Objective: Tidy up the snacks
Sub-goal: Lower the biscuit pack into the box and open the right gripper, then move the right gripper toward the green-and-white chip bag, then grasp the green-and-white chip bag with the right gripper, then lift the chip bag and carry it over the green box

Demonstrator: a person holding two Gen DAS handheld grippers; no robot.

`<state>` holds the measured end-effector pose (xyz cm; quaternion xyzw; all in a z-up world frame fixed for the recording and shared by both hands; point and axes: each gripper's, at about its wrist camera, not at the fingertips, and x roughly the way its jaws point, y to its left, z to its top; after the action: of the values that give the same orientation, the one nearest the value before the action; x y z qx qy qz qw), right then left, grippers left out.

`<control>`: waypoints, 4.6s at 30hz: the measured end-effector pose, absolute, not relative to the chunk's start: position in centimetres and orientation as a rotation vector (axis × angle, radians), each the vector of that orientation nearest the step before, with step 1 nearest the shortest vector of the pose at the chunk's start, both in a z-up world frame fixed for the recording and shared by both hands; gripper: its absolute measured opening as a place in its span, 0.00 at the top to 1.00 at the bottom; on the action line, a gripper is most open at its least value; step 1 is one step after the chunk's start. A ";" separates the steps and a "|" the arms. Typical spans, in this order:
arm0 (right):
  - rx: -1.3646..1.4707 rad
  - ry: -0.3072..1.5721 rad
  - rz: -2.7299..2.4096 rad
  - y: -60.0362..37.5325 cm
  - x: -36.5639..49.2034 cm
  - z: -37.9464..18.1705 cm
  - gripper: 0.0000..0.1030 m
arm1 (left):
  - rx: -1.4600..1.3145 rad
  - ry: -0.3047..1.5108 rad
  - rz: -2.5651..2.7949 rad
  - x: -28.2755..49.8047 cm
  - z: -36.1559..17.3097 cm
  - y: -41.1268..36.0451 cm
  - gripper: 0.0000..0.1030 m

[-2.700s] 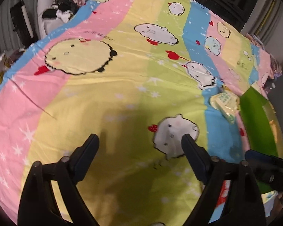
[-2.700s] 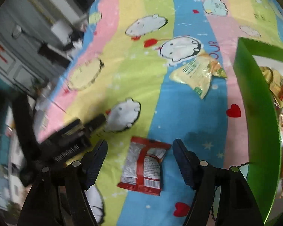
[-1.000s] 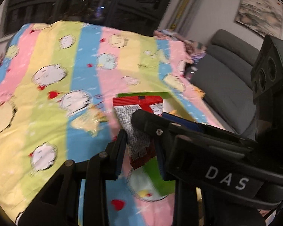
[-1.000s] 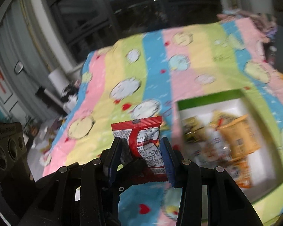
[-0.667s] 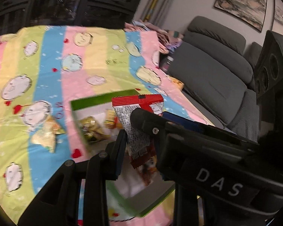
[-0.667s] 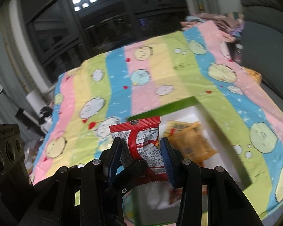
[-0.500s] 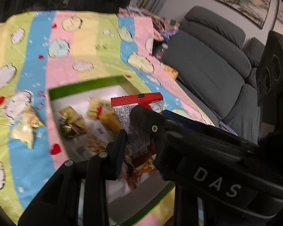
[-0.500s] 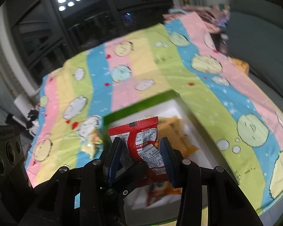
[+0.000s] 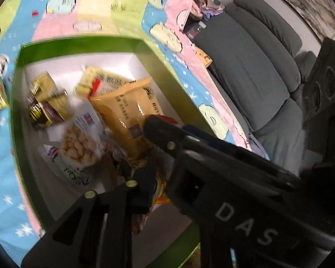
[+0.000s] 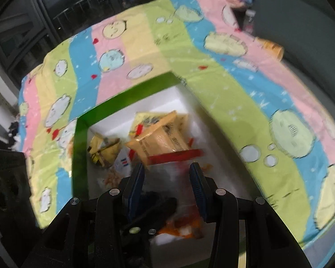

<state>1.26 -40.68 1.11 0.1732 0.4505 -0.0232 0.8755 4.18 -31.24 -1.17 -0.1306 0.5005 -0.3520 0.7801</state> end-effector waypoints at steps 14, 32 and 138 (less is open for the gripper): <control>0.283 0.859 -0.102 -39.3 0.7 3.0 0.56 | -0.249 0.931 -0.682 2.0 2.5 -26.7 0.87; 0.194 0.758 -0.045 -34.1 1.0 4.3 0.26 | -0.229 0.770 -0.224 -2.8 2.8 -6.1 0.04; 0.336 0.755 0.487 -25.3 -2.2 7.5 0.63 | -0.158 0.673 -0.458 -4.0 7.0 -14.6 0.69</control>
<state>-2.18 -25.31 7.49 0.1616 0.3631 0.2345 0.8872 -3.98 -14.61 6.97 -0.0769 0.3269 -0.2225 0.9153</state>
